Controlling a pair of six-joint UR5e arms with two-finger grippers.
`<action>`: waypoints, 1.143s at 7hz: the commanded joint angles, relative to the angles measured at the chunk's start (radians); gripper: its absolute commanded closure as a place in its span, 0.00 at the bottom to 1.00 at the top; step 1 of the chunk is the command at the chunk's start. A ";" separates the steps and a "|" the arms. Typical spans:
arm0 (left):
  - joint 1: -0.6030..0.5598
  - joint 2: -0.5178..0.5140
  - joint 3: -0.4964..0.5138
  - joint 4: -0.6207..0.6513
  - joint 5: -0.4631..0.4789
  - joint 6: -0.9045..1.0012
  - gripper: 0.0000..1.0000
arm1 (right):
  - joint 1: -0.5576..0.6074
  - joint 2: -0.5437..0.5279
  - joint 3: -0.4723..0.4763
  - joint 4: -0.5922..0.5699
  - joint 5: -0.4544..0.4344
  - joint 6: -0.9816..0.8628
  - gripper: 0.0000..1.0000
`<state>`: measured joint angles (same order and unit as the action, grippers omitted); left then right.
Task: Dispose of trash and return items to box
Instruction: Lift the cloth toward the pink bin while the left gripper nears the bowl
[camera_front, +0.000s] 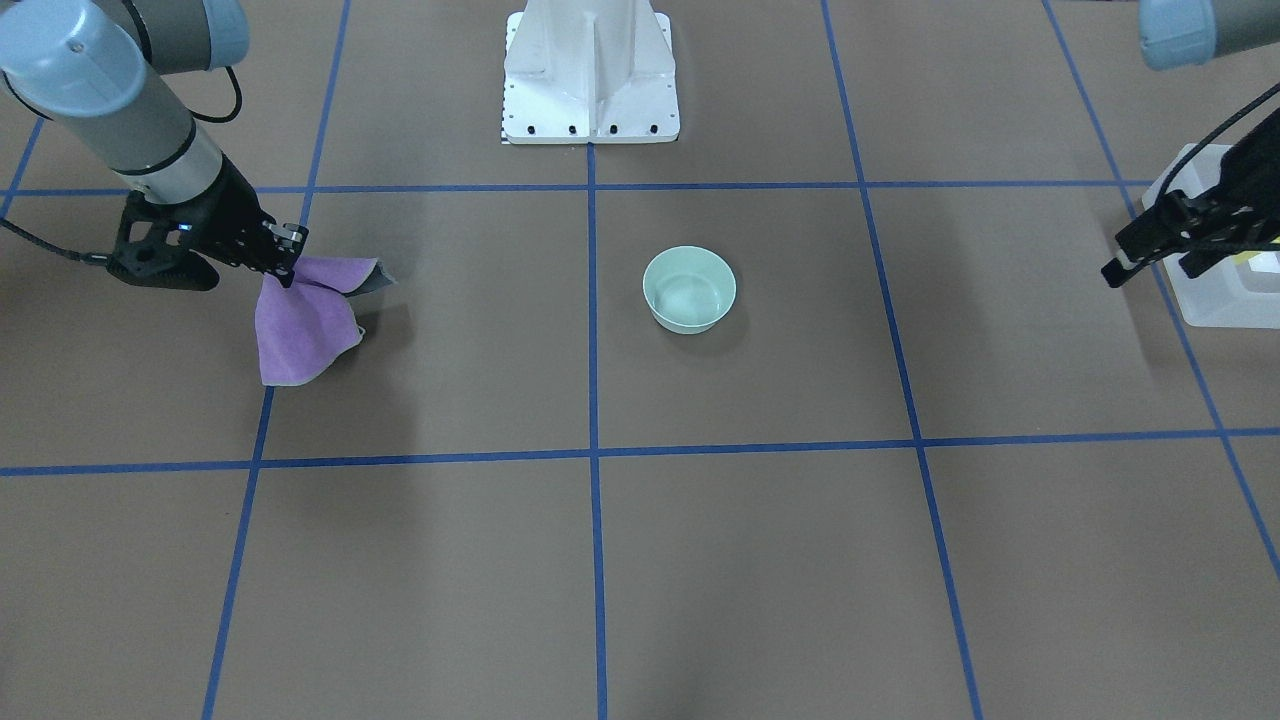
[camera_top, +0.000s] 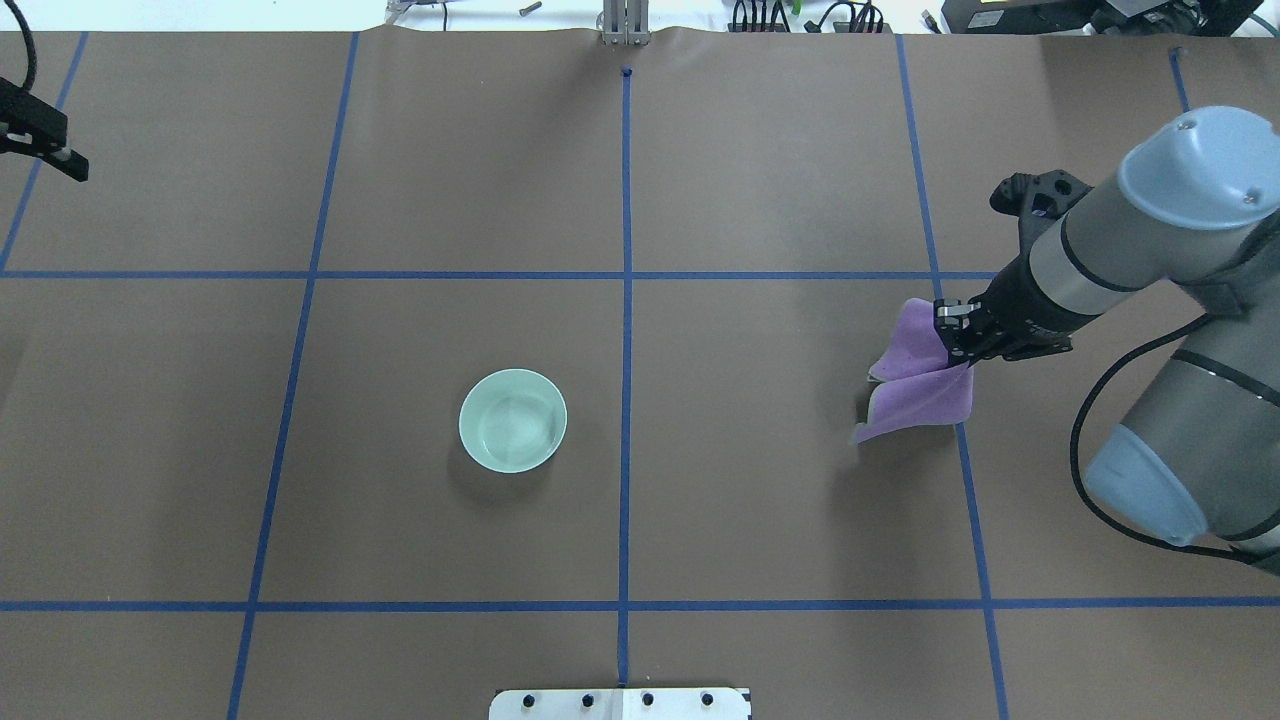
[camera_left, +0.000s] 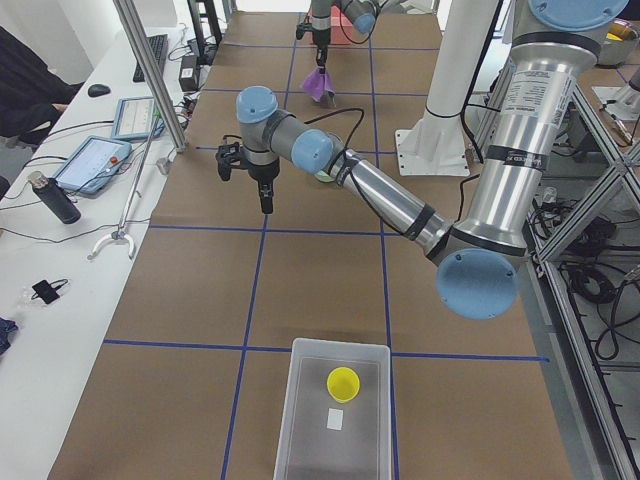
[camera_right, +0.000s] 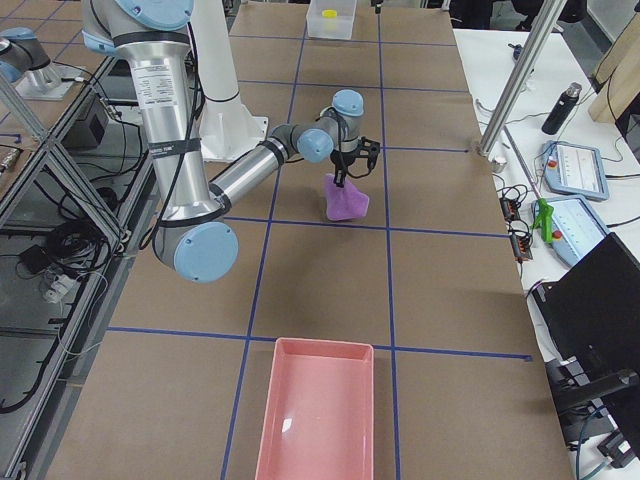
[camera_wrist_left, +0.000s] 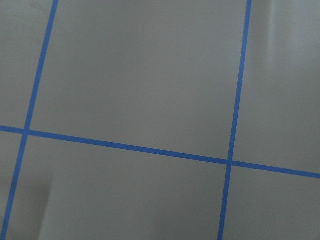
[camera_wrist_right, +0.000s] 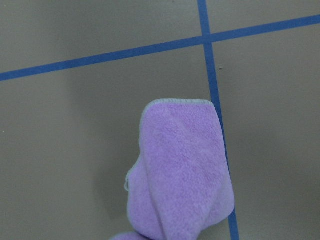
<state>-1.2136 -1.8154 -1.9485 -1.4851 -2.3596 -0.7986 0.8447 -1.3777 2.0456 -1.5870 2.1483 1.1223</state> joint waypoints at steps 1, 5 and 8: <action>0.226 -0.072 -0.009 -0.096 0.115 -0.311 0.02 | 0.174 -0.003 0.102 -0.150 0.008 -0.047 1.00; 0.472 -0.153 0.077 -0.189 0.281 -0.481 0.02 | 0.547 -0.006 0.090 -0.486 -0.011 -0.734 1.00; 0.587 -0.176 0.164 -0.259 0.359 -0.511 0.02 | 0.718 -0.049 -0.023 -0.515 -0.025 -1.067 1.00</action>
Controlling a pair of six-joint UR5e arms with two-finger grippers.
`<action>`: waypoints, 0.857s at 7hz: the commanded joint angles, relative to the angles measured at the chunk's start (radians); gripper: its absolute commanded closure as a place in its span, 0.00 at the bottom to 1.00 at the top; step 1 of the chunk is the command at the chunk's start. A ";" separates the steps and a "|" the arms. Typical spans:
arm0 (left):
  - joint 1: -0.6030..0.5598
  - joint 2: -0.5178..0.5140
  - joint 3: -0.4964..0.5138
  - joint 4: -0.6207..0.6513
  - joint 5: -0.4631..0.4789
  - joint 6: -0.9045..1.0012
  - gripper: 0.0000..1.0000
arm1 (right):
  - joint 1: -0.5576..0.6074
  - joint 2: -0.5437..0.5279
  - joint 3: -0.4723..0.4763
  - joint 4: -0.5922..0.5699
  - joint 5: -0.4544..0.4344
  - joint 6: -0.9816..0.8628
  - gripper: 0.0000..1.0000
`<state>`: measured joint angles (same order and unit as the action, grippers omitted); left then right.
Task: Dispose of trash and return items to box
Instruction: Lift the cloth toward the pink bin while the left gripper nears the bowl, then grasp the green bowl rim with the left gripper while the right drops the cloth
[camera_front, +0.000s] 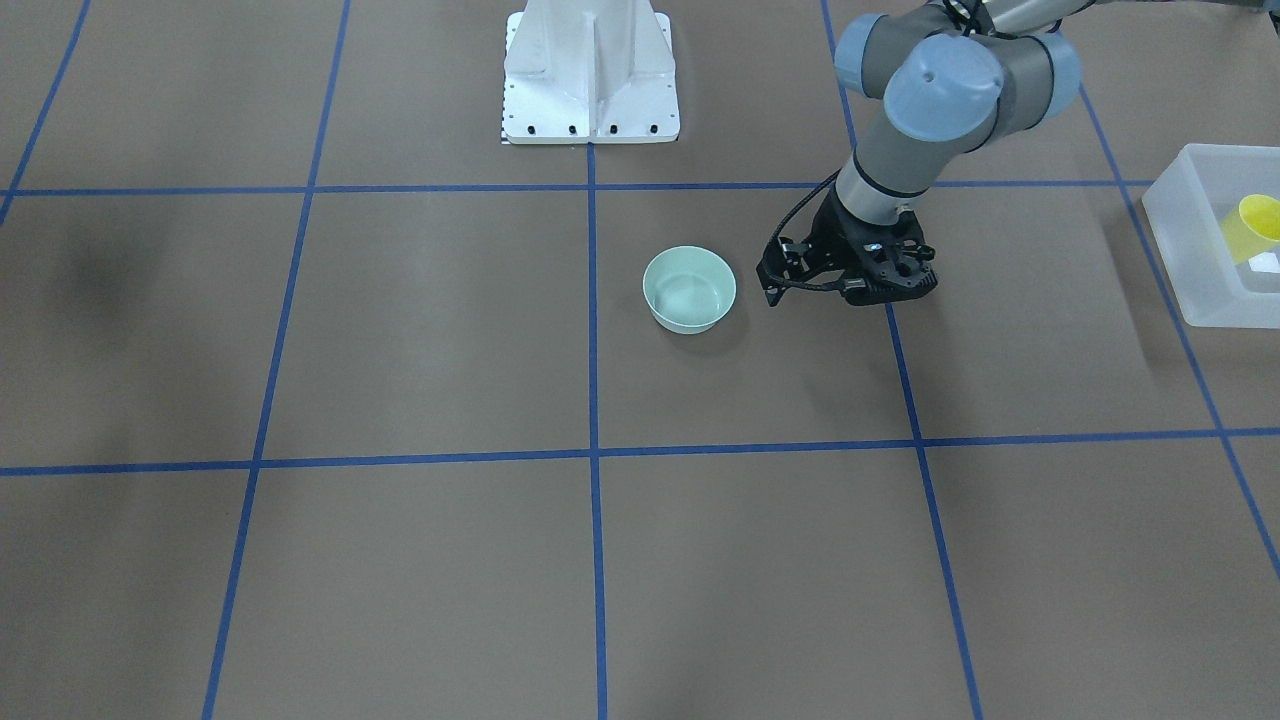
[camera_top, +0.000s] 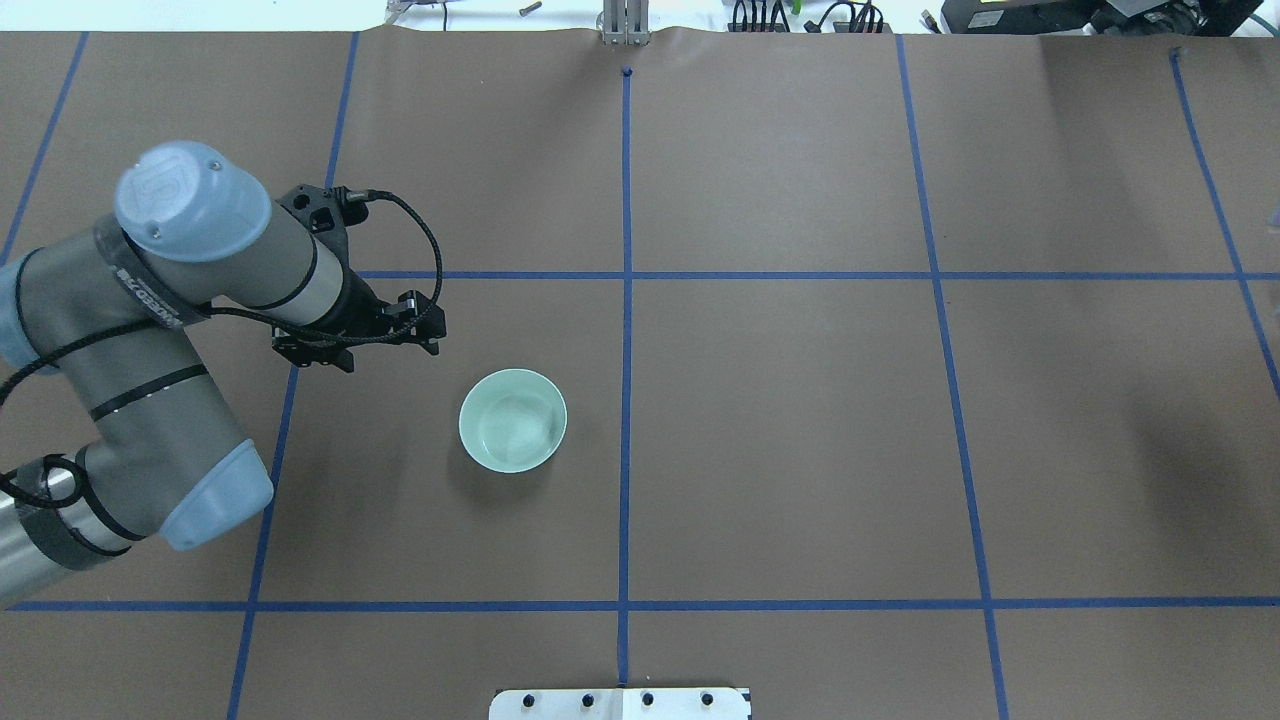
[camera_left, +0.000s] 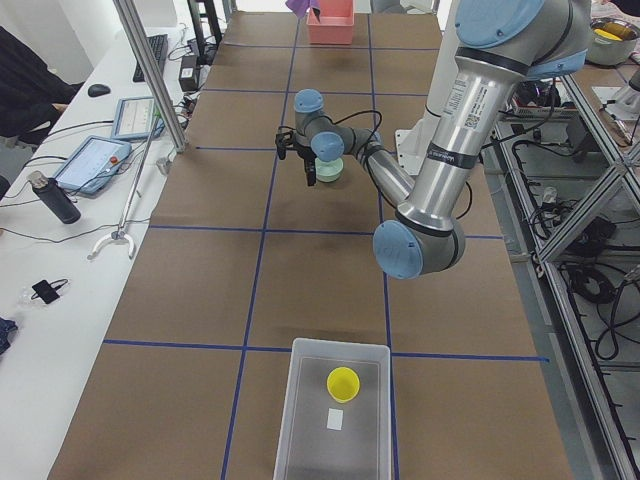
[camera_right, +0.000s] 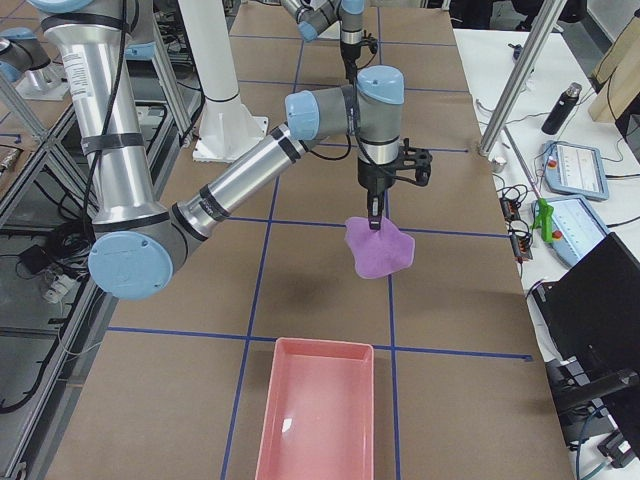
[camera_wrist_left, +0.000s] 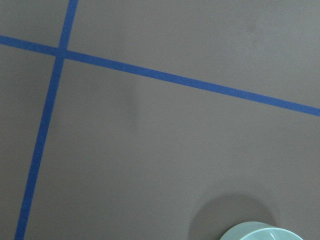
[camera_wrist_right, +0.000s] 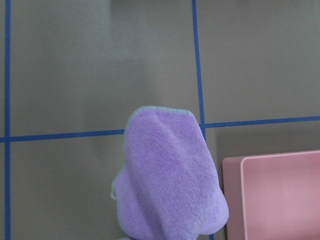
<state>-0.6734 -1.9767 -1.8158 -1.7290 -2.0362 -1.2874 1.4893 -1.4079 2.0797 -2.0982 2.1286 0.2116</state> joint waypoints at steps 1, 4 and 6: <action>0.084 -0.028 0.047 -0.015 0.040 -0.033 0.02 | 0.118 -0.019 -0.072 -0.003 -0.006 -0.176 1.00; 0.168 -0.054 0.085 -0.023 0.059 -0.059 0.06 | 0.170 -0.034 -0.108 -0.003 -0.058 -0.236 1.00; 0.181 -0.071 0.177 -0.175 0.088 -0.090 0.97 | 0.173 -0.068 -0.116 0.013 -0.074 -0.244 1.00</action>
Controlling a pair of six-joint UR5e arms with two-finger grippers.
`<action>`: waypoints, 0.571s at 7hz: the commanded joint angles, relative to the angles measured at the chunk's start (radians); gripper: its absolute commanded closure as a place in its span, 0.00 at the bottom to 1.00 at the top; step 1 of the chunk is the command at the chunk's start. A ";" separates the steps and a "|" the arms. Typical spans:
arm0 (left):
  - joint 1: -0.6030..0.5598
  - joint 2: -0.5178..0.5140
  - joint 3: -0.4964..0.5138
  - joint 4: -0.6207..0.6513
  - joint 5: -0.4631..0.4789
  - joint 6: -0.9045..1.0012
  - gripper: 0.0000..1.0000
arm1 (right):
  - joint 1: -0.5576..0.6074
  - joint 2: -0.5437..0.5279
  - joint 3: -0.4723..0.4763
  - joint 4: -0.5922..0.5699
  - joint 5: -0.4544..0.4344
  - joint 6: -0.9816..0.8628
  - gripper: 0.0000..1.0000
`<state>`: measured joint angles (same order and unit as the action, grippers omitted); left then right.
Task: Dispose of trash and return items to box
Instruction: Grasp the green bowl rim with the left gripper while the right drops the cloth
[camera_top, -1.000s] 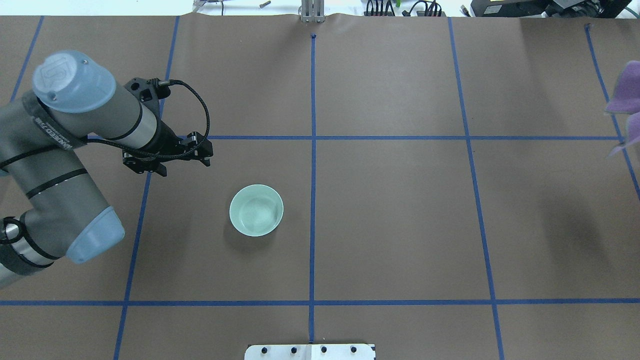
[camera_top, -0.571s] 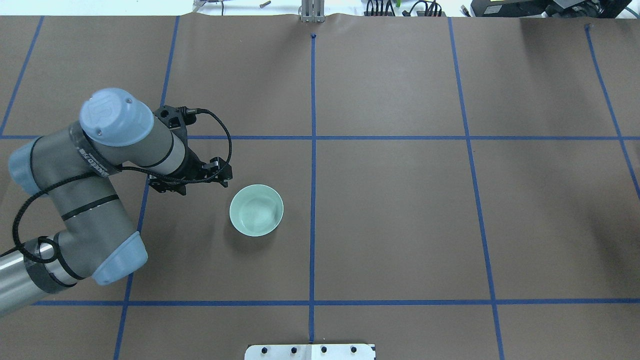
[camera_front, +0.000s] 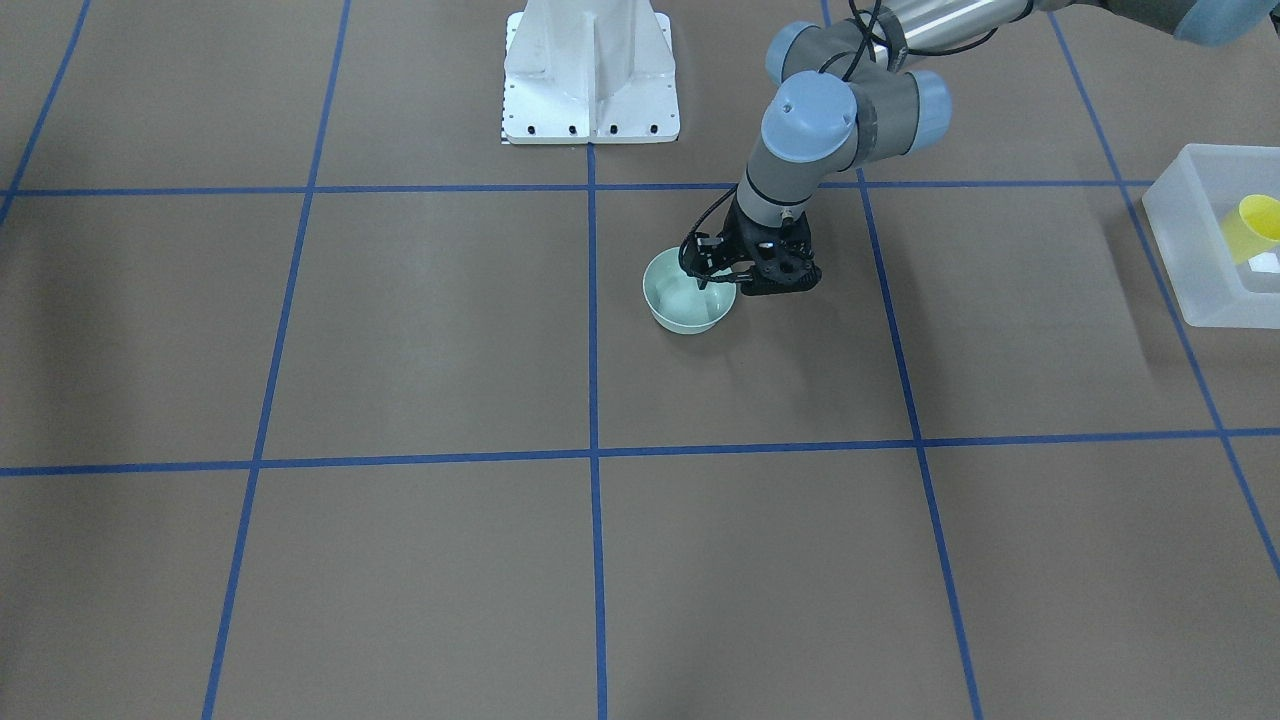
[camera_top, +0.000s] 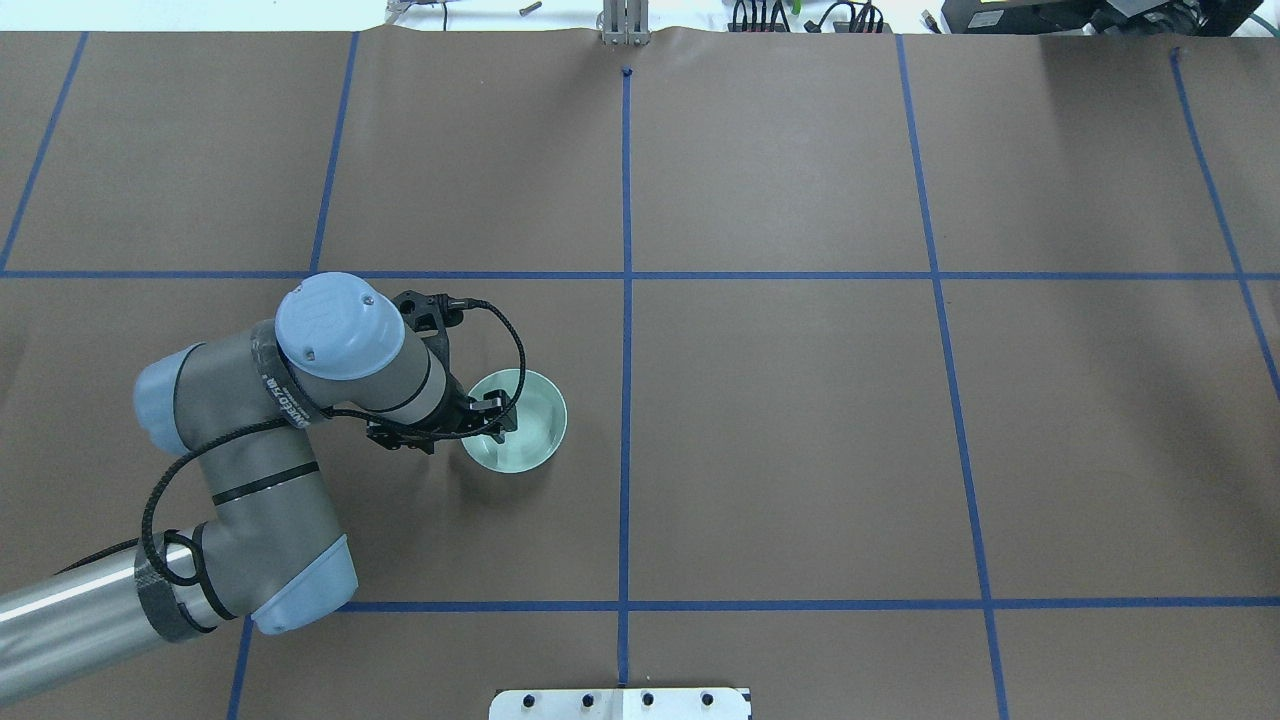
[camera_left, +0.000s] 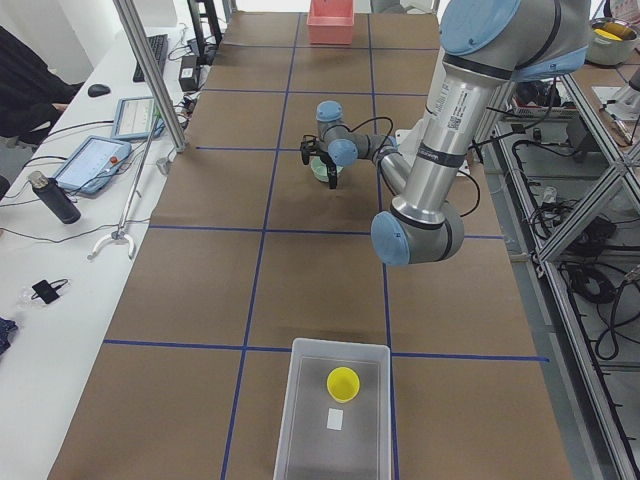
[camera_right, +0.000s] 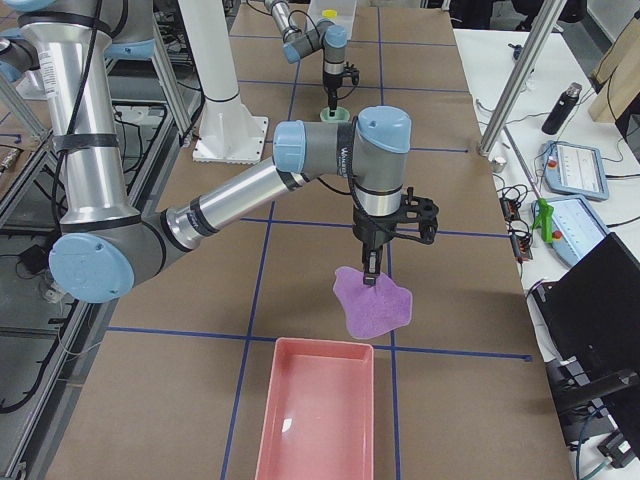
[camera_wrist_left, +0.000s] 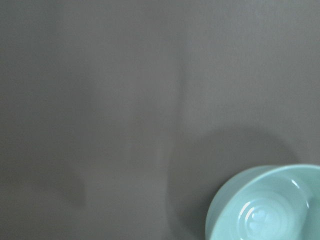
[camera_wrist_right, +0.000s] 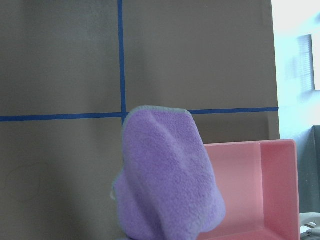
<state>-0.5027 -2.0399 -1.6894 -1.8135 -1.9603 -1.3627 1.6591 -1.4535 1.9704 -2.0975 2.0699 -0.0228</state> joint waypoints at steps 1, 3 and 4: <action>0.009 -0.008 0.042 -0.098 0.012 -0.015 1.00 | 0.007 -0.051 -0.011 0.058 -0.019 -0.023 1.00; -0.038 -0.006 -0.013 -0.061 -0.023 -0.016 1.00 | 0.017 -0.062 -0.011 0.073 -0.019 -0.025 1.00; -0.077 -0.011 -0.056 0.018 -0.090 -0.016 1.00 | 0.028 -0.070 -0.011 0.073 -0.019 -0.054 1.00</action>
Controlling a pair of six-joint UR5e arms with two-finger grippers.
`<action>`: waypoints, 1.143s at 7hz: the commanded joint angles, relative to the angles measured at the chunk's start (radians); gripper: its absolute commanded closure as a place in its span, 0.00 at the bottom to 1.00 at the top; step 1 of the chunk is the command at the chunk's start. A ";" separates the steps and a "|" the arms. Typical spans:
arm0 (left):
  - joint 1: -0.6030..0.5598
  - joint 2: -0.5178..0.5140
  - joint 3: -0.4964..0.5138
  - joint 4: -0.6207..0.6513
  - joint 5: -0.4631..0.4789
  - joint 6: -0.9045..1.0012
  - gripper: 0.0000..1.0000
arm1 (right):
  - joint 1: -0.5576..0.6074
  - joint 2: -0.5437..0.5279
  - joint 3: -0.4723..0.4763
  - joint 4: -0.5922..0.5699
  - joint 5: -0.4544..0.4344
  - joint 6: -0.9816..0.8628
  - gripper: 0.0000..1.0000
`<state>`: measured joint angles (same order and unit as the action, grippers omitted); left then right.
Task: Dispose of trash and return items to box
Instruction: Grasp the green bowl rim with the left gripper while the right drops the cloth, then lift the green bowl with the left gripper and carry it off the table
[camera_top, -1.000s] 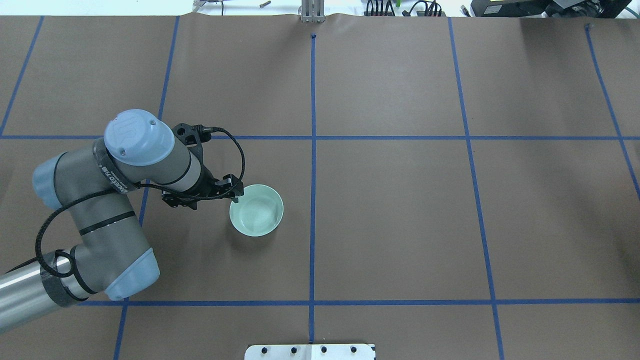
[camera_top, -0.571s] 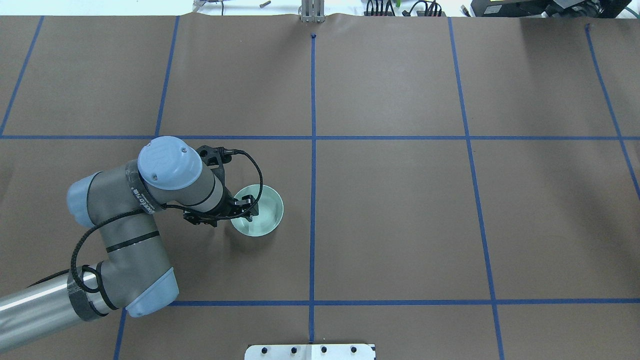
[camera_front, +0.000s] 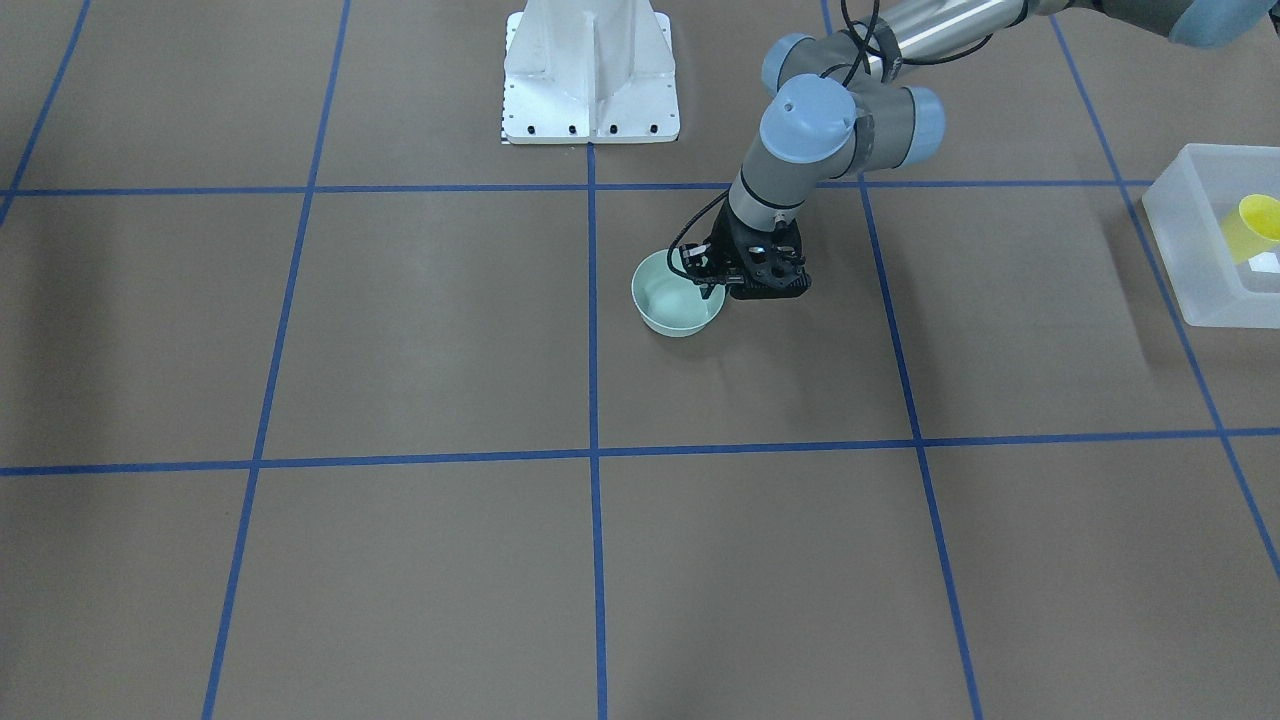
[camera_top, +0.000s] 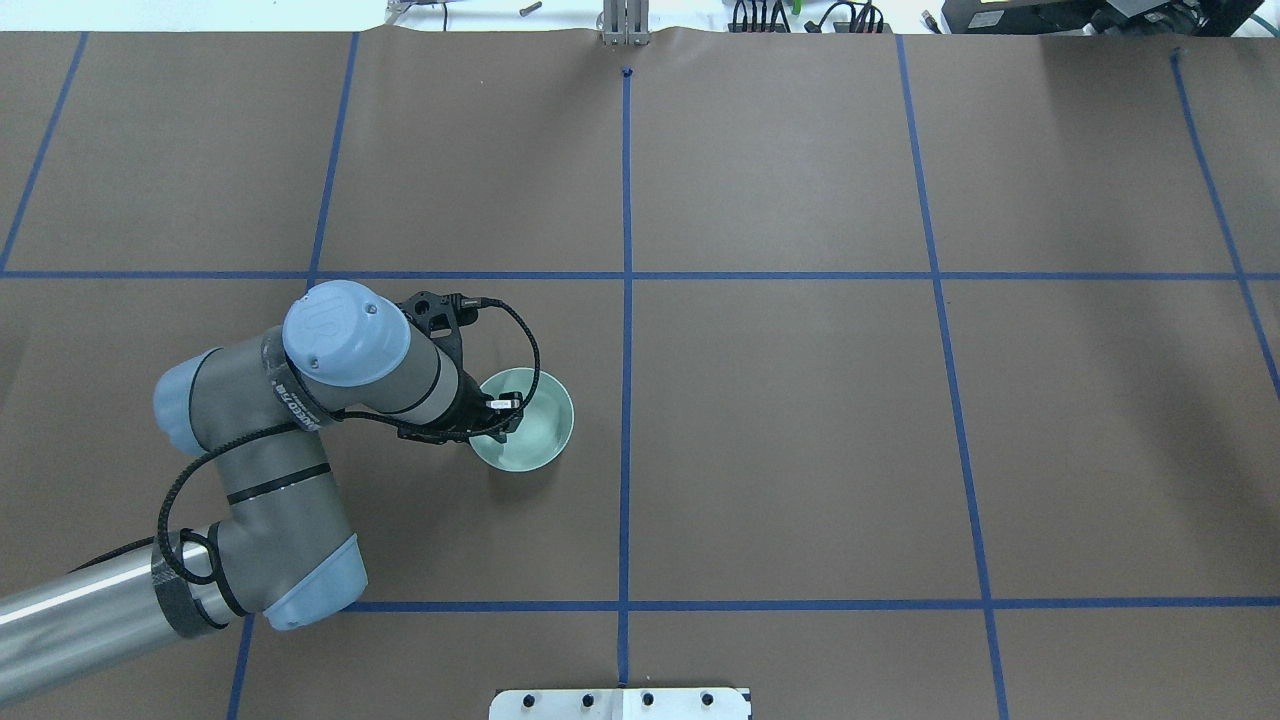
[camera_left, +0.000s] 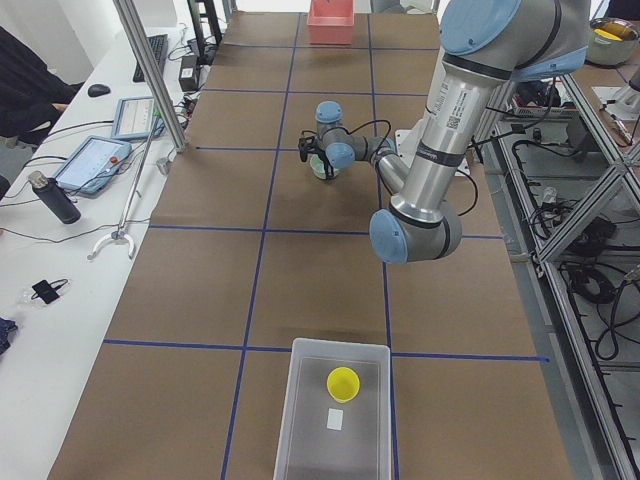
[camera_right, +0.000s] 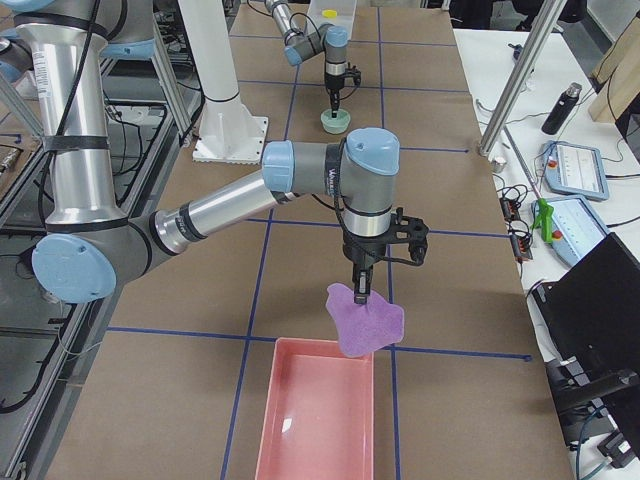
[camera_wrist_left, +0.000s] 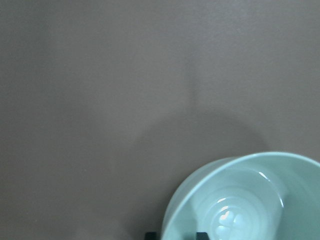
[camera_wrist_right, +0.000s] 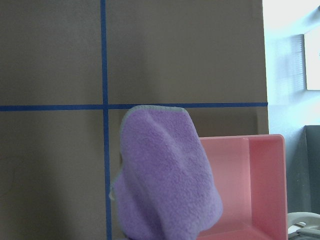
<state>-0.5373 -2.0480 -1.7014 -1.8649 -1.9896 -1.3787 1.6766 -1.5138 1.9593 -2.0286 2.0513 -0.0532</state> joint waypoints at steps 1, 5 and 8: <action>-0.046 -0.003 -0.059 0.093 -0.066 -0.002 1.00 | 0.018 -0.020 0.000 0.005 0.001 -0.039 1.00; -0.082 -0.053 -0.058 0.096 -0.069 -0.046 1.00 | 0.069 -0.062 -0.054 0.010 -0.014 -0.144 1.00; -0.212 -0.100 -0.050 0.151 -0.162 -0.028 1.00 | 0.120 -0.124 -0.355 0.315 -0.022 -0.292 1.00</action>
<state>-0.7008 -2.1333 -1.7550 -1.7262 -2.1172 -1.4132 1.7853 -1.6053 1.7513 -1.9025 2.0310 -0.3124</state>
